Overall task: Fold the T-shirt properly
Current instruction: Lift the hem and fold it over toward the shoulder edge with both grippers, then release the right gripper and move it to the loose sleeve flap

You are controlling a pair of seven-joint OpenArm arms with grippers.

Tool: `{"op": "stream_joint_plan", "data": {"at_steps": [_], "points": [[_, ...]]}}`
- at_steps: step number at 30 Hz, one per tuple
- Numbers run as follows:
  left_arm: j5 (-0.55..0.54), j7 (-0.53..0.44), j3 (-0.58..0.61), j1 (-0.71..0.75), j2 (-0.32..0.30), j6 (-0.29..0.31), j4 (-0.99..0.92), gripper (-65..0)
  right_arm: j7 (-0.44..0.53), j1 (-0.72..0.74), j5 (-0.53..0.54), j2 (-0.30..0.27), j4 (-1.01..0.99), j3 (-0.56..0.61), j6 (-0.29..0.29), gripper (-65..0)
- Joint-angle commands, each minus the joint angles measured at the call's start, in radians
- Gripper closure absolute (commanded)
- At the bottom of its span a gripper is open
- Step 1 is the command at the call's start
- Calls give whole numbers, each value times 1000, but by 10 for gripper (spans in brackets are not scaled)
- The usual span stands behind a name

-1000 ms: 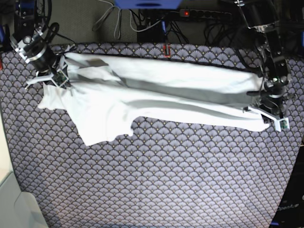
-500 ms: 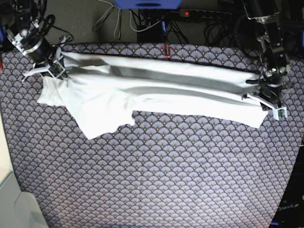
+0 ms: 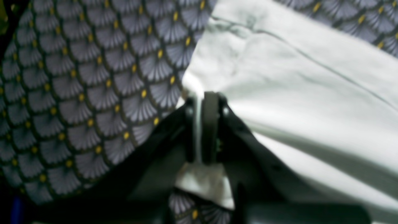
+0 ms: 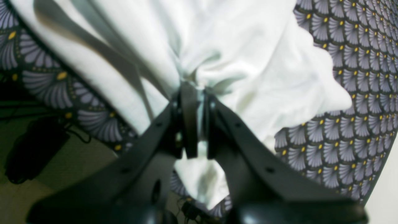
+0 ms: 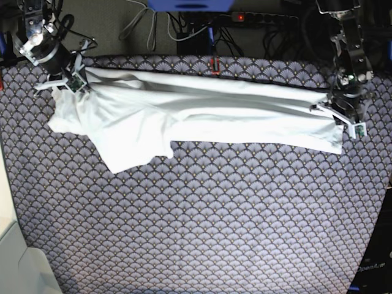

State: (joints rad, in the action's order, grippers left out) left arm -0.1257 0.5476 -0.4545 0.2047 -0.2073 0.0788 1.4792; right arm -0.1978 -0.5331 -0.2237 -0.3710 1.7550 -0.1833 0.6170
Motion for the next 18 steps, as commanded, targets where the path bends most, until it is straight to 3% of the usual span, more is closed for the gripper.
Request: {"op": "stream_joint_plan", "data": {"at_steps": [1,4,7,9,14,18], "points": [[10,-14,-5,-11,-17,-14,-4,-11,1,9,-1,-12,12,-8,-10,0],[10,-14,-5,-14,-17,-14,-55,-65,-7,26,-1,-10,12,-14,-10,-1],[10,-14,-2,-15,-17,-14,-78,-212,-9,32,-1,-10,13,-17,-10,-8],[10,-14,0,-15,-17,-14,-78,-266,-9,32,-1,-10,15,-18,-10,-48],[10,-14,0,-15,-17,-14,-71,-280,-10,31,-1,-10,15,-18,-10,-205],[10,-14,0,-15,-17,-14,-71,-280,-10,21,-1,-16,20,-20,-10,-274]]}}
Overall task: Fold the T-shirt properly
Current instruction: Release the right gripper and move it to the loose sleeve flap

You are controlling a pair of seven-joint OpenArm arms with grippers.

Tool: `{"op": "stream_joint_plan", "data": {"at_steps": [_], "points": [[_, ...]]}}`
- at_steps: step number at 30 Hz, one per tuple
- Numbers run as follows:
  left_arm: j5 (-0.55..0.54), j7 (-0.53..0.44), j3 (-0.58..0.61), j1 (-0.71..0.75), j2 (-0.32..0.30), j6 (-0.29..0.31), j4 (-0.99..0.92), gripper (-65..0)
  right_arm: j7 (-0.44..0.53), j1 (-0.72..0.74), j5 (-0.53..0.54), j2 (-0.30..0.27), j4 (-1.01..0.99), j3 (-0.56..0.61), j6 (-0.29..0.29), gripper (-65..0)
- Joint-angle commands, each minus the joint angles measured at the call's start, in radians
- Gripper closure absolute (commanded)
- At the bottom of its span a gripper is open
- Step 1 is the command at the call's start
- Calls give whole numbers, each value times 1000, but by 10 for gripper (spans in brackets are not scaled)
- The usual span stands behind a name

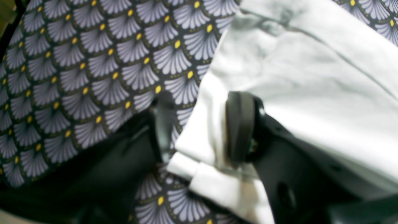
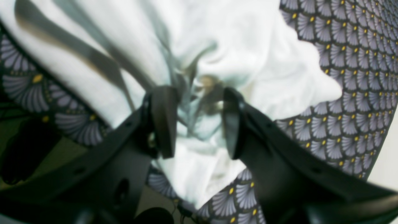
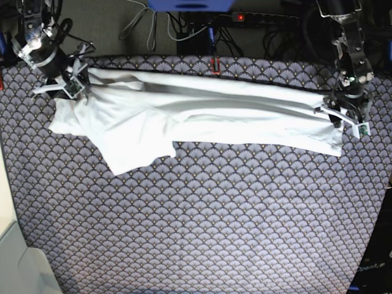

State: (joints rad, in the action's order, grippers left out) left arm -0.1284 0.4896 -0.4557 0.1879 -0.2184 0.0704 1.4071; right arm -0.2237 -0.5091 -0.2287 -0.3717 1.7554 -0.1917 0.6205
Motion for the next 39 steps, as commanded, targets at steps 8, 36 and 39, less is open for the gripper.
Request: {"op": "stream_joint_plan", "data": {"at_steps": [8,36,39], "points": [[13,44,1,3,0,-5,2,-283,16,-38,4,-14,90,-130,-14,-281],[13,45,1,12,6,-7,2,-284,-434,735,70,36,-194,370,78,-285],[13,45,1,26,6,-7,7,-284,-421,808,70,60,-346,387,78,-284]]}}
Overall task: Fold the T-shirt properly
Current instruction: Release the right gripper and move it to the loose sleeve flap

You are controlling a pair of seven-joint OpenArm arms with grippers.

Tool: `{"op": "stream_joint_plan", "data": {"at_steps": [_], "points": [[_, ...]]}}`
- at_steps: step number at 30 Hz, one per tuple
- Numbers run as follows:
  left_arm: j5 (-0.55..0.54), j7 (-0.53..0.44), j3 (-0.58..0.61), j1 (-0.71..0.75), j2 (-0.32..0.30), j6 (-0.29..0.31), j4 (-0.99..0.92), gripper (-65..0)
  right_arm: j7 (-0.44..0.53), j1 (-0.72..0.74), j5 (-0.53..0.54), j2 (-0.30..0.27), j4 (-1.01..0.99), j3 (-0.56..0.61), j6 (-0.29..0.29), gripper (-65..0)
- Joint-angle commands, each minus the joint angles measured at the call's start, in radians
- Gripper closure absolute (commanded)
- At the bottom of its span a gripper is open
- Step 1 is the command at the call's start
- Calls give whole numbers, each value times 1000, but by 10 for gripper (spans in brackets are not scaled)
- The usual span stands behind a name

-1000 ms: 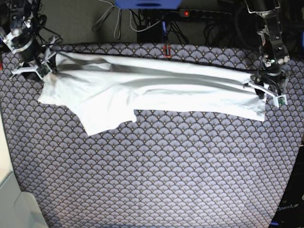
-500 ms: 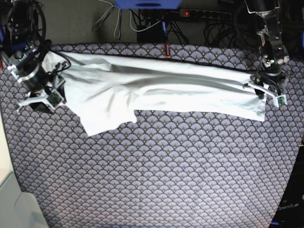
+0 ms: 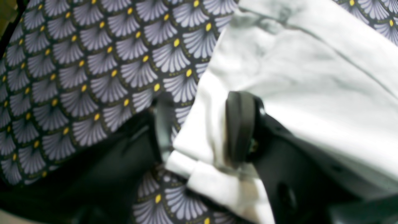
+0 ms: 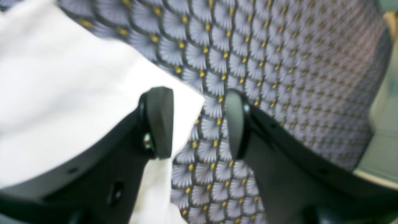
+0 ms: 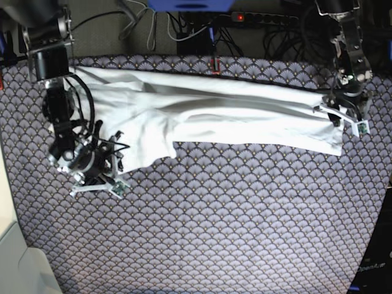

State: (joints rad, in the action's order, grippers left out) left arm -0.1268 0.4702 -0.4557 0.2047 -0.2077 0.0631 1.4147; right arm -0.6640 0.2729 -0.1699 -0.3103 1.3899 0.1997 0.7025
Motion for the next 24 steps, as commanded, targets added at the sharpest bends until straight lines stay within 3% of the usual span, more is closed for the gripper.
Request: {"op": "stream_joint_plan", "data": {"at_steps": [1,11,24], "points": [[11,65,1,12,-5,1,7,-284,39,38,11,0,-16,-4,-4,-284],[13,66,-2,32,14,1,81,-284,214,59,13,0,-255,-6,-4,-284],[14,66,1,32,15,1,71,-284,250,59,13,-7,-315,-4,-4,-281]]}}
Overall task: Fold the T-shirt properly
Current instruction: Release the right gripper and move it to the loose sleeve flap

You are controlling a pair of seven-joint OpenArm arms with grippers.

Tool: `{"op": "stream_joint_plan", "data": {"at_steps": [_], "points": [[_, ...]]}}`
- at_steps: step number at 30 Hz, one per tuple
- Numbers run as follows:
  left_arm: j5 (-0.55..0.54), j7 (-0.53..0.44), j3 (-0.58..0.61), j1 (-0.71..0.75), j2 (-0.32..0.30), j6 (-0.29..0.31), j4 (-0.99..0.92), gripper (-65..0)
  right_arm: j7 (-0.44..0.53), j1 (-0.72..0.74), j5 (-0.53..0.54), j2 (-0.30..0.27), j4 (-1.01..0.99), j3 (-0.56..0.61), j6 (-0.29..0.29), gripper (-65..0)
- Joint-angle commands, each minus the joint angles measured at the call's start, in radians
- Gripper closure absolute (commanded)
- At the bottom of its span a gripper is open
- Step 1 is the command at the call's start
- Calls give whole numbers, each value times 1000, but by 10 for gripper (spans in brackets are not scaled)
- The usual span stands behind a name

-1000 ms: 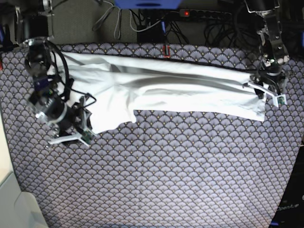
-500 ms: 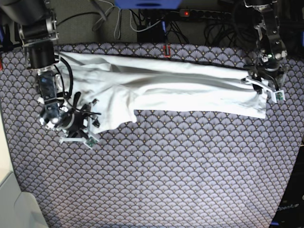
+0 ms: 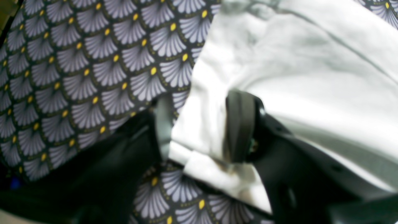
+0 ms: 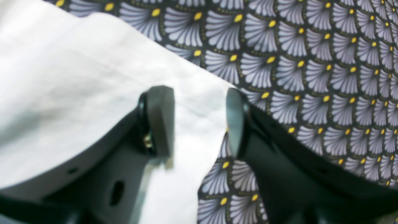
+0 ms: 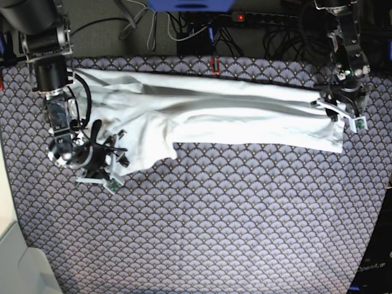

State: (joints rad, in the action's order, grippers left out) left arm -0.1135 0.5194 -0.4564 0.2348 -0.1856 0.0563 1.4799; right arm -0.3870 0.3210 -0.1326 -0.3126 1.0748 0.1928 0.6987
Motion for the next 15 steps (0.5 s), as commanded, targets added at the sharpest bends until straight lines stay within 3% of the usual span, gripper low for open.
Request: {"op": "stream_joint_plan", "data": {"at_steps": [1,5,10,15], "points": [[1,17,1,2,-7,7,6,-284,-27,11,-25,-4,0,3,-1,-280],[1,17,1,2,-7,7,6,-284,-31,11,-25,-4,-2,6,-1,-217],[-1,17,1,2,-7,7,6,-284,-34,5,-26,-4,-2,7,-1,-5],[-1,17,1,2,-7,7,6,-284,-36,4,-28,-27,38,3,-1,-2]]}}
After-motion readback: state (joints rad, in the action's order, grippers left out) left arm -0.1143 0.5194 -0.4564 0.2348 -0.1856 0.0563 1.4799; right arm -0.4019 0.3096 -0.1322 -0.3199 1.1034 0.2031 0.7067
